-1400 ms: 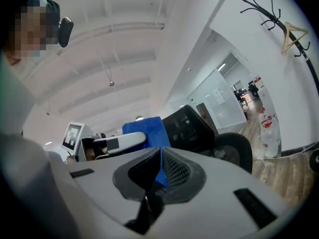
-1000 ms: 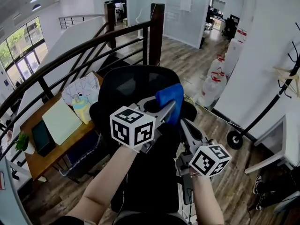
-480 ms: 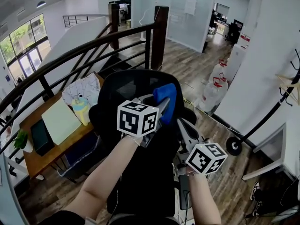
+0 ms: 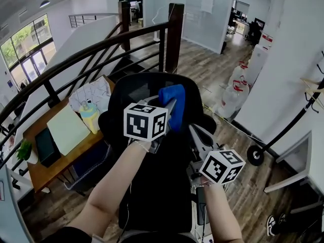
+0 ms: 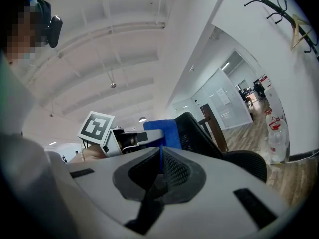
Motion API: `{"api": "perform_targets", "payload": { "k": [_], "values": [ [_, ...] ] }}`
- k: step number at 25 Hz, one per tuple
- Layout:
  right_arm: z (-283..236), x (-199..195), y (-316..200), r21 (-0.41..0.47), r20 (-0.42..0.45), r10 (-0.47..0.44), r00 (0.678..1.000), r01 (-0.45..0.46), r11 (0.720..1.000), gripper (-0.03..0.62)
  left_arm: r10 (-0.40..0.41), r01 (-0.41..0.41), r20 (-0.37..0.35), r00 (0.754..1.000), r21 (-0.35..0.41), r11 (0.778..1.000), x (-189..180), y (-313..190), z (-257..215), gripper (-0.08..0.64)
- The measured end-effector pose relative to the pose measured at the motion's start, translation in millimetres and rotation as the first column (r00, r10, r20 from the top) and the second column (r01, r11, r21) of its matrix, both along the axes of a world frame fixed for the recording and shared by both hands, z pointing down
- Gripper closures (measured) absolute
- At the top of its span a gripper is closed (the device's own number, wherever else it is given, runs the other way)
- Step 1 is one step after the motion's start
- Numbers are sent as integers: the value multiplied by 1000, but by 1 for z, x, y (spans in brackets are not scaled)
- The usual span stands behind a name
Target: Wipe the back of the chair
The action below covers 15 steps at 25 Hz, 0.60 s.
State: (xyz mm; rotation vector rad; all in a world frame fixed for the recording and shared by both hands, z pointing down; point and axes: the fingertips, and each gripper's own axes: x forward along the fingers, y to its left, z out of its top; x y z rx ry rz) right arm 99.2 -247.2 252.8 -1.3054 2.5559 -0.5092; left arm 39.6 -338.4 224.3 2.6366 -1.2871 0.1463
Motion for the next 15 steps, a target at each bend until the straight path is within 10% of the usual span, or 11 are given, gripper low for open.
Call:
{"api": "perform_targets", "payload": {
  "k": [15],
  "values": [
    [-7,-70,-13,19,-60,-139,988,140,990,560,-120,120,32,992,-4,993,-83,-10,3,458]
  ]
}}
